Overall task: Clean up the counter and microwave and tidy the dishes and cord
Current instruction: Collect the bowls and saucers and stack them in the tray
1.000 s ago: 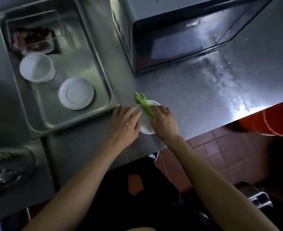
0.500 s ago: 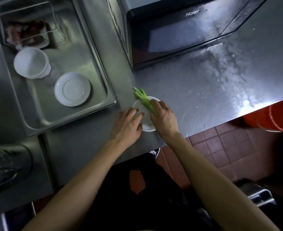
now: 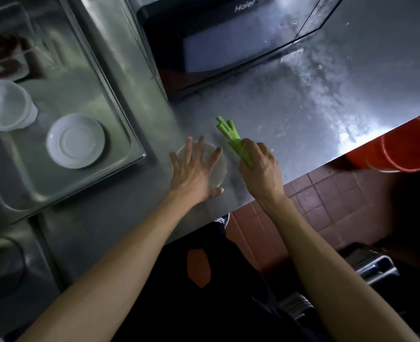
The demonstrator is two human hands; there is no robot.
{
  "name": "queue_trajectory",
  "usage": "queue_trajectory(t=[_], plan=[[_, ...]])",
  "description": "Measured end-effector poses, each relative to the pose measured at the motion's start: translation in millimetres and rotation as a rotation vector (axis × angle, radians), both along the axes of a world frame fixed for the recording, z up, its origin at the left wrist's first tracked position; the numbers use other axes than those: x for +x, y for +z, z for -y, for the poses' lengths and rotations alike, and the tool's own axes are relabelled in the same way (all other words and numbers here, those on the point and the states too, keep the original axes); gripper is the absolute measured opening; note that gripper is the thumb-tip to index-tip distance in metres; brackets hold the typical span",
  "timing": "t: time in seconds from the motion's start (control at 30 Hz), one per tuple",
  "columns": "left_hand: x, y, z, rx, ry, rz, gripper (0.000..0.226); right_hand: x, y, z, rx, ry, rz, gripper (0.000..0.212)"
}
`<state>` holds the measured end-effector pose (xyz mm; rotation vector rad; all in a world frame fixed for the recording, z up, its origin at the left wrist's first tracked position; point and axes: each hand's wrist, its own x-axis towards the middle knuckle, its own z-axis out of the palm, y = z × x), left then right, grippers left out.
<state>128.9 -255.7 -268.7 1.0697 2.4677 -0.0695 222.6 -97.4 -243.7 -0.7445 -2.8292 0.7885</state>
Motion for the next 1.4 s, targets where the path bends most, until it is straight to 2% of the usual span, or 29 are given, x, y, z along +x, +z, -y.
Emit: queue_trajectory(t=[0.33,0.8,1.1,1.4], plan=[[-3,12,-8,0.030,0.057,-0.041,0.106,8,2,-6,-0.004,0.011,-0.024,0.035],[-3,85,7,0.096,0.168,-0.137,0.106,-17,45,-7,-0.062,0.120,-0.148,0.035],[-9,122,66,0.170,0.380,-0.221,0.103,-53,58,31,-0.131,0.297,-0.165,0.041],[-38,120,140,0.207,0.577,-0.237,0.103,-103,68,105,-0.153,0.375,-0.200,0.043]])
